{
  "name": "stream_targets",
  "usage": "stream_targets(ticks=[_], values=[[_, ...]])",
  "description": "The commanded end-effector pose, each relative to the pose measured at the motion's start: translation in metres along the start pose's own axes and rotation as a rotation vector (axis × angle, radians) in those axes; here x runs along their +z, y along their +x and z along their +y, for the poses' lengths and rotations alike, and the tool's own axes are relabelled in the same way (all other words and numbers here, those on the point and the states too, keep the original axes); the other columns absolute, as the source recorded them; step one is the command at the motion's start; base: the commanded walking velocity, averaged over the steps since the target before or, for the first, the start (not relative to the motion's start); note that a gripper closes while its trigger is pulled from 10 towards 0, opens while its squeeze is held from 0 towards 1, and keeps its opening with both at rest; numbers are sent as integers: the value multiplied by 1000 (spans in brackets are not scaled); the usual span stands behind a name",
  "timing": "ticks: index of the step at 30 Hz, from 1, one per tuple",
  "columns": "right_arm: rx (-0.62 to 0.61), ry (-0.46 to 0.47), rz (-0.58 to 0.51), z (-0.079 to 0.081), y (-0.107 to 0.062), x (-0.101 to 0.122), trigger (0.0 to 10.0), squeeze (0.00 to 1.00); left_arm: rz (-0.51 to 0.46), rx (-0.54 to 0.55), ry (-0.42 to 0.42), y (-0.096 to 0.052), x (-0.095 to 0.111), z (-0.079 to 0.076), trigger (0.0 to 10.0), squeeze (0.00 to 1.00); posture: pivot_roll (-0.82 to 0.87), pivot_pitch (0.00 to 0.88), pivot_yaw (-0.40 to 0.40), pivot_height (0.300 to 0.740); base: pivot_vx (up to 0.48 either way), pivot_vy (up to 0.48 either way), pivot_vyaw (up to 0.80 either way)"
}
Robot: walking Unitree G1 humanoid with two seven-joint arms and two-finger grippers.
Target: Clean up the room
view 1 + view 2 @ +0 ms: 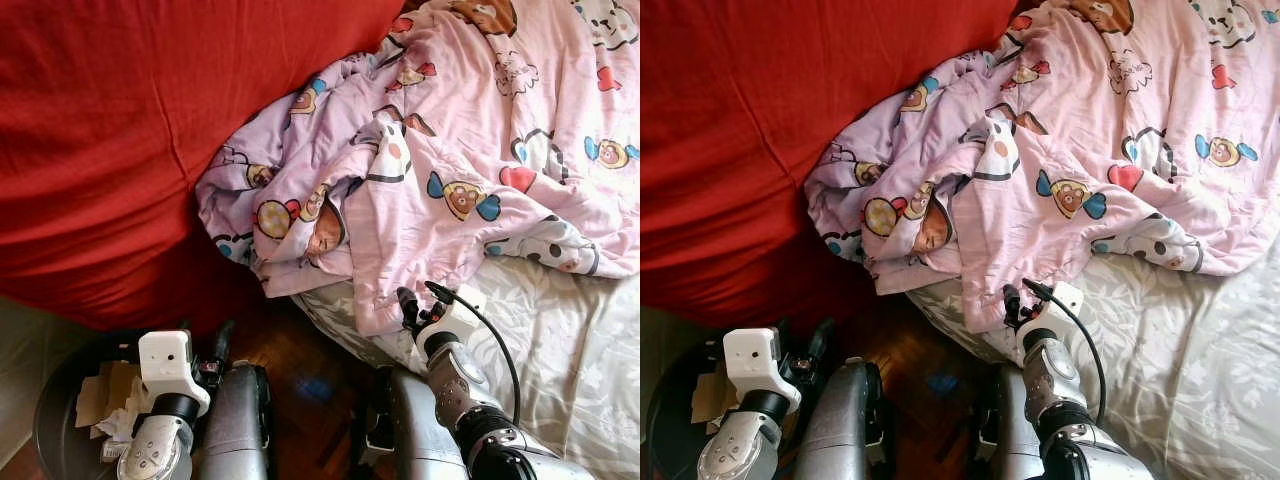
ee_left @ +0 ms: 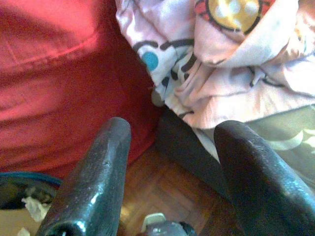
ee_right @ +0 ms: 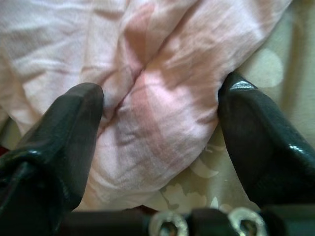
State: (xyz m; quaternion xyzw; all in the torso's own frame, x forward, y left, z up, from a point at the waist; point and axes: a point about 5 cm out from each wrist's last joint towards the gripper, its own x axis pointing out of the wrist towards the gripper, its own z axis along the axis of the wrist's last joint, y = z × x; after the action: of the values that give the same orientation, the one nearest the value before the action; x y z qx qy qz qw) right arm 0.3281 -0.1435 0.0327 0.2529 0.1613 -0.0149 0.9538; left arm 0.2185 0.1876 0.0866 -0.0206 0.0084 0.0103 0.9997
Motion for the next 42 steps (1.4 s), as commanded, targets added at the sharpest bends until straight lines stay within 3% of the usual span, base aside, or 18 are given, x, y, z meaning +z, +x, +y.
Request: stream_targets(ticks=[1, 3, 4, 31, 42], values=[[-9, -9, 75, -3, -4, -16, 10000, 0, 43, 17, -9, -8, -7, 1, 10000, 0, 183, 445, -40, 623, 0, 0, 0], [-10, -12, 77, -3, -4, -16, 10000, 0, 45, 17, -10, -9, -8, 0, 10000, 0, 183, 449, -42, 623, 0, 0, 0], [-10, -27, 86, -5, -5, -17, 0, 0, 51, 18, -13, -10, -8, -1, 10000, 0, 183, 454, -45, 623, 0, 0, 0], [9, -87, 97, -8, -7, -20, 0, 0, 81, 24, -44, -16, -15, -10, 10000, 0, 166, 484, -69, 623, 0, 0, 0], [-22, -117, 28, -25, -12, -11, 0, 0, 68, 36, -43, 7, -20, -4, 10000, 0, 166, 348, -58, 623, 0, 0, 0]])
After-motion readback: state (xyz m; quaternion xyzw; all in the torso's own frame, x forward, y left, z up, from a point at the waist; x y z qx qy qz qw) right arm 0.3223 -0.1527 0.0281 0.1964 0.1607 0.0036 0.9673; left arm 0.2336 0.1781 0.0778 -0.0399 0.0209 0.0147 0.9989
